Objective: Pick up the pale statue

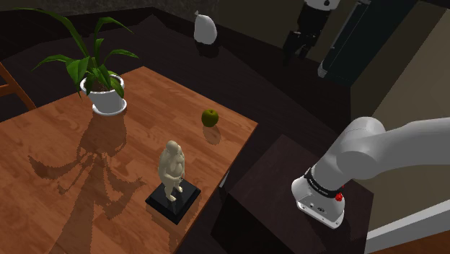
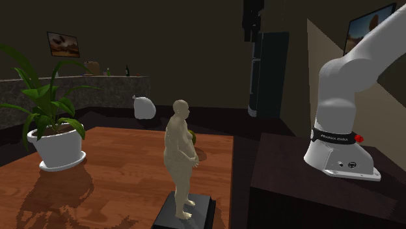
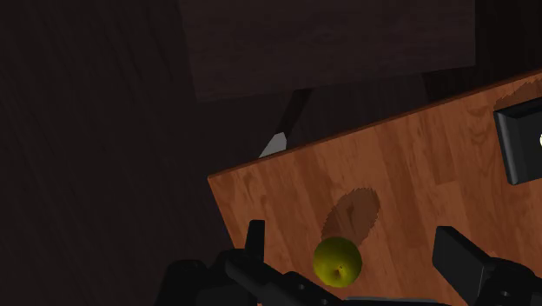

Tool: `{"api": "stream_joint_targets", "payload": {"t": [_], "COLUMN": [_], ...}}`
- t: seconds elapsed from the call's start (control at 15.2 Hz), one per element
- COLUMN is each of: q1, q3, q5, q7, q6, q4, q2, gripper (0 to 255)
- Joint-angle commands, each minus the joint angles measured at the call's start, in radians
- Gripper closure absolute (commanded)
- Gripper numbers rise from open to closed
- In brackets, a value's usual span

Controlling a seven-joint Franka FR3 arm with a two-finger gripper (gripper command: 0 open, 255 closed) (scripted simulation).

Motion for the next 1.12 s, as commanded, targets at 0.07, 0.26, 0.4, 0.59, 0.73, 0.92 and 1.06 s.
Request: {"api": "stream_joint_targets", "payload": {"t": [0.07,0.26,0.4,0.59,0.73,0.92,1.06], "q1": [0.006,0.023,0.034,0.051,0.062,0.076,0.083], "q3": [0.019,0.078,0.117,0.176,0.215,0.274,0.313], "q5": [0.016,0.064,0.095,0.140,0.168,0.204,0.224], "q7": [0.028,0.109,0.163,0.244,0.296,0.375,0.427], "q6": [0.009,0.038,0.060,0.096,0.122,0.162,0.190], "q4": [-0.010,-0.033,-0.042,-0.047,-0.044,-0.030,-0.015], "q2": [0.003,0.021,0.039,0.076,0.107,0.163,0.206], "gripper": [0,0,0,0,0,0,0]}}
